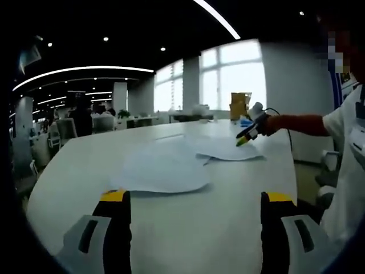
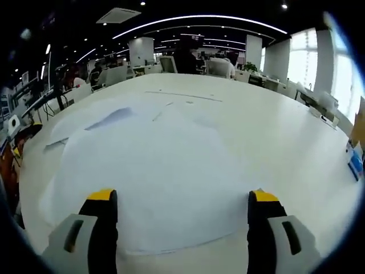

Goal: Organize the stack of printing papers by aligning and flattening the scattered papers on the table

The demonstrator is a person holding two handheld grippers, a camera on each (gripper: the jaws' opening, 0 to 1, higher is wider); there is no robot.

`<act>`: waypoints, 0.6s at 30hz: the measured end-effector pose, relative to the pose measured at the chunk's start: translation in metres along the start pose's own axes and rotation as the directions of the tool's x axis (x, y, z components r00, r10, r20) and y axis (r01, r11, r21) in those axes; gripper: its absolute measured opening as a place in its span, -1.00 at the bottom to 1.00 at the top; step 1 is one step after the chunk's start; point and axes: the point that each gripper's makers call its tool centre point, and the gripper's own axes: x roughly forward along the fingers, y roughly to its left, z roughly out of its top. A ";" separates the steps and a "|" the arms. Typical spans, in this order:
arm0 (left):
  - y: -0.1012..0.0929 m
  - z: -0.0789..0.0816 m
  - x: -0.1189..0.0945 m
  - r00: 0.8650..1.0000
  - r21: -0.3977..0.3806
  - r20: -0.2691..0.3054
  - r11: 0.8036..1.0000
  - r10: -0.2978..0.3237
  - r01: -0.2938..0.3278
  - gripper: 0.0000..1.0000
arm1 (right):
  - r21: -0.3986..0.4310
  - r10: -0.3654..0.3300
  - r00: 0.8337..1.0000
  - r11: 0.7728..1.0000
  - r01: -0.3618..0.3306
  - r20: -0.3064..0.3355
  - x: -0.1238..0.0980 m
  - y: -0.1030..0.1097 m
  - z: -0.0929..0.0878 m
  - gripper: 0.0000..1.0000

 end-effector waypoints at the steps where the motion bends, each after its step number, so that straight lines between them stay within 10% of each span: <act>1: 0.001 -0.002 0.000 1.000 -0.002 0.000 1.000 0.003 -0.003 0.93 | 0.000 0.000 1.000 1.000 0.000 0.000 0.000 0.000 0.000 0.79; 18: 0.018 -0.002 -0.004 0.995 -0.040 0.081 0.998 0.059 -0.056 0.93 | 0.001 0.000 1.000 1.000 0.000 -0.003 0.000 -0.001 0.002 0.79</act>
